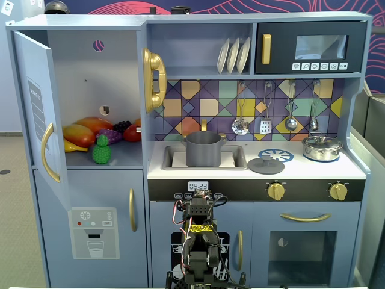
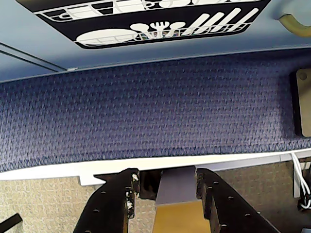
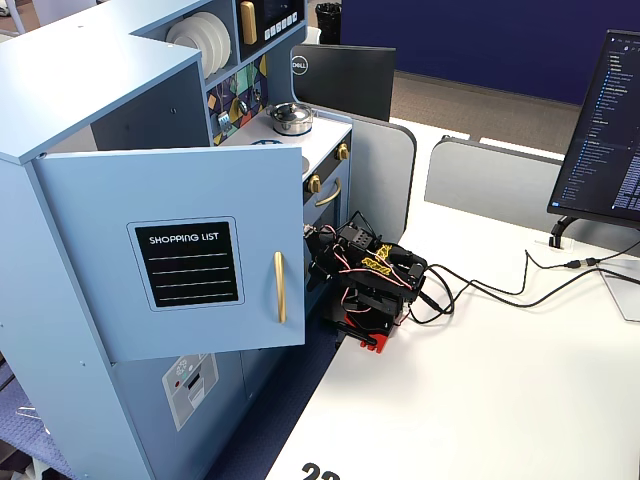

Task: Pick up the green pineapple from the left cabinet and place it in the gray recipient

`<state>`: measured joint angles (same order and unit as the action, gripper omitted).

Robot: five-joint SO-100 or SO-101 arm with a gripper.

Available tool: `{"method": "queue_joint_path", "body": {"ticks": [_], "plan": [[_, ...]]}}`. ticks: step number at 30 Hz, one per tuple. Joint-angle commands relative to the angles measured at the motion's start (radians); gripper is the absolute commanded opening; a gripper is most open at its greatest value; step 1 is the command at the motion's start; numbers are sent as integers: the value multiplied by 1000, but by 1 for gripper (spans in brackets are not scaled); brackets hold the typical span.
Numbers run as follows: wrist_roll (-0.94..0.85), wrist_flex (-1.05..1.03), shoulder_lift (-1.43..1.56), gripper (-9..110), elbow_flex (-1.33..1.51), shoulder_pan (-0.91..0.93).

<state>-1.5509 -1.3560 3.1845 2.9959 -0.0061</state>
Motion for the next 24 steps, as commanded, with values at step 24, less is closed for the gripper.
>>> {"method": "queue_joint_path", "body": {"ticks": [24], "plan": [[64, 1256, -218, 10, -114, -839]]}}
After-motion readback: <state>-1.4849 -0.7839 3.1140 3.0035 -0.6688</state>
